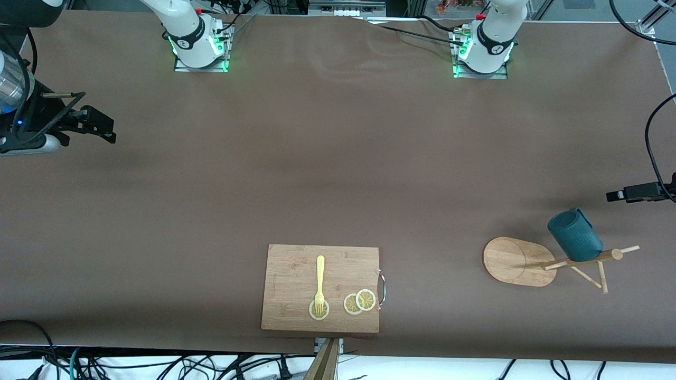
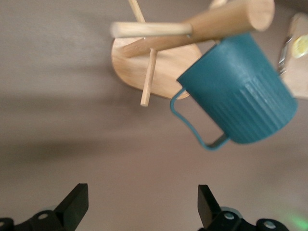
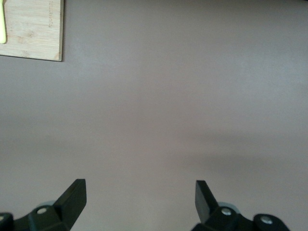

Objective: Pass cup and hang on rack

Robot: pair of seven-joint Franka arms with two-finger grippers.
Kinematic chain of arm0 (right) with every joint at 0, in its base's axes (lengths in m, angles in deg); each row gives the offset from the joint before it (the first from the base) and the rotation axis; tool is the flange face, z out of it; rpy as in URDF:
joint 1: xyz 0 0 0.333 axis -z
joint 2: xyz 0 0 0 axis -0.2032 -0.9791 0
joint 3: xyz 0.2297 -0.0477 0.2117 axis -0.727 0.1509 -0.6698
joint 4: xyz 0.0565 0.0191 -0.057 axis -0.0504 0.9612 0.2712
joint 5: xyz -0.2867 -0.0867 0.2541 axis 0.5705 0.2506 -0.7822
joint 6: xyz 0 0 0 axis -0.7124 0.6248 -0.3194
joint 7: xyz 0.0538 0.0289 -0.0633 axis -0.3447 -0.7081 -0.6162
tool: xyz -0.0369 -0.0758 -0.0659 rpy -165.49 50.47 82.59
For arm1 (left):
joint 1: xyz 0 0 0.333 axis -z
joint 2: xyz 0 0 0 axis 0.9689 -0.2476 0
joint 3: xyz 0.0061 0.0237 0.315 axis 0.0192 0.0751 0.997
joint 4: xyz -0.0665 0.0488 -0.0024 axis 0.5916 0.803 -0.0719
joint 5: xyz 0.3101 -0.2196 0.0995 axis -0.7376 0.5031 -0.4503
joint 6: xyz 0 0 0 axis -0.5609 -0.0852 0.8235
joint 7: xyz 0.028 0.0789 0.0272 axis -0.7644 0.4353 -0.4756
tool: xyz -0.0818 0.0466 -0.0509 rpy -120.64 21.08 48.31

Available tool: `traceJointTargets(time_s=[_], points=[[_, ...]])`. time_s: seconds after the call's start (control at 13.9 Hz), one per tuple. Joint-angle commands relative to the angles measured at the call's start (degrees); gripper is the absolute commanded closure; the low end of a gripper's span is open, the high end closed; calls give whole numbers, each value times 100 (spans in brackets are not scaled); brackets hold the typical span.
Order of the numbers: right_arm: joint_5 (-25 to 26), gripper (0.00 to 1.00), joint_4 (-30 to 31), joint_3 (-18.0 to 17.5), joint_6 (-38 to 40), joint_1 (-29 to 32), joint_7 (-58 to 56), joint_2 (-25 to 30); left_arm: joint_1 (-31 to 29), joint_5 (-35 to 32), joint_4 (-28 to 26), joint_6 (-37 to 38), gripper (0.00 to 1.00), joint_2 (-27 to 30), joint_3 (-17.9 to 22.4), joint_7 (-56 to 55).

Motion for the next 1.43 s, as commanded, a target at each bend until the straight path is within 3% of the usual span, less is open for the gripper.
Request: traceJointTargets(time_s=[0.0, 0.14, 0.57, 1.0, 1.22, 1.36], points=[[37, 0, -22, -37, -3, 12, -3, 41, 631, -1179, -155, 13, 0, 616, 65, -7], [37, 0, -22, -28, -3, 12, -12, 41, 1080, -1561, -198, 39, 0, 925, 65, -42], [20, 0, -22, -28, -3, 21, -12, 41, 2311, -1808, -137, 549, 0, 1540, 57, -464], [2, 0, -22, -28, -3, 12, -12, 41, 2707, -1729, -224, 593, 0, 1892, 153, -772], [2, 0, -22, -28, -3, 21, -12, 41, 3584, -1729, -724, 453, 0, 2375, 1011, -911], [2, 0, -22, -19, -3, 21, -12, 41, 3815, -1711, -1250, 296, 0, 2813, 1172, -1192]])
